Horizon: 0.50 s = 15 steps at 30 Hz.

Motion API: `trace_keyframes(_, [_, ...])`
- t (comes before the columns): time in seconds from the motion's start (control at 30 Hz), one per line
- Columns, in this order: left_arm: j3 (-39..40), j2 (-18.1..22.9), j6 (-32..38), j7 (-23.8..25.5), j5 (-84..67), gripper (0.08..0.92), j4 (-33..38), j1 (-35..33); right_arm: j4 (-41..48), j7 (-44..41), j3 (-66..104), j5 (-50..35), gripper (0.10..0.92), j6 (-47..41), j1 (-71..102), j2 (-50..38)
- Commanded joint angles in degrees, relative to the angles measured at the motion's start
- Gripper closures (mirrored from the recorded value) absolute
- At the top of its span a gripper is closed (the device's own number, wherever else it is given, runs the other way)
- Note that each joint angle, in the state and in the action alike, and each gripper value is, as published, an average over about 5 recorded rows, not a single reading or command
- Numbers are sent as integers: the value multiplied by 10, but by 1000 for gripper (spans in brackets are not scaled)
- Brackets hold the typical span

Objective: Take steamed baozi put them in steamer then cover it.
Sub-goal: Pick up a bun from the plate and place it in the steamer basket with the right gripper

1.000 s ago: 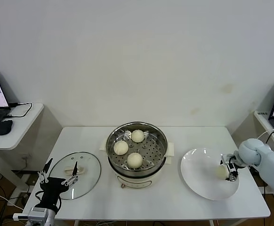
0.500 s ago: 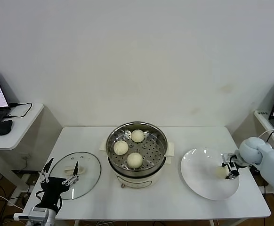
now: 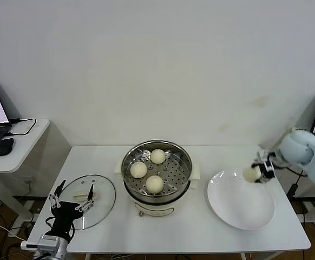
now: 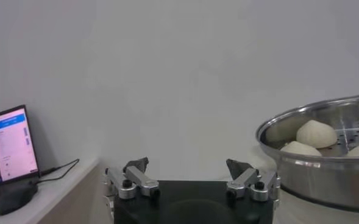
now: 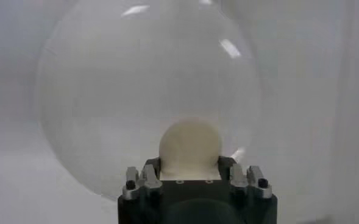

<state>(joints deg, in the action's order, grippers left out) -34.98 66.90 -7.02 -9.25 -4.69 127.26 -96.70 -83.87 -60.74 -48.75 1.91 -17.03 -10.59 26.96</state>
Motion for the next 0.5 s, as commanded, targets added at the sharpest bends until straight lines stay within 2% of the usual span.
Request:
trace_keyframes(0.03, [4,-1,0,0,-2,177,-3,7,-85,22,-238,-189,437,-82,-333,43])
trace_keyframes(0.27, [8,1,-1,0,-5,177,-5,16,-109,80,-278,-311,432,-149,-359,168])
trace_keyframes(0.5, [4,2,-2,0,-7,177,-1,14,-72,134,-267,-360,431,-213,-291,267])
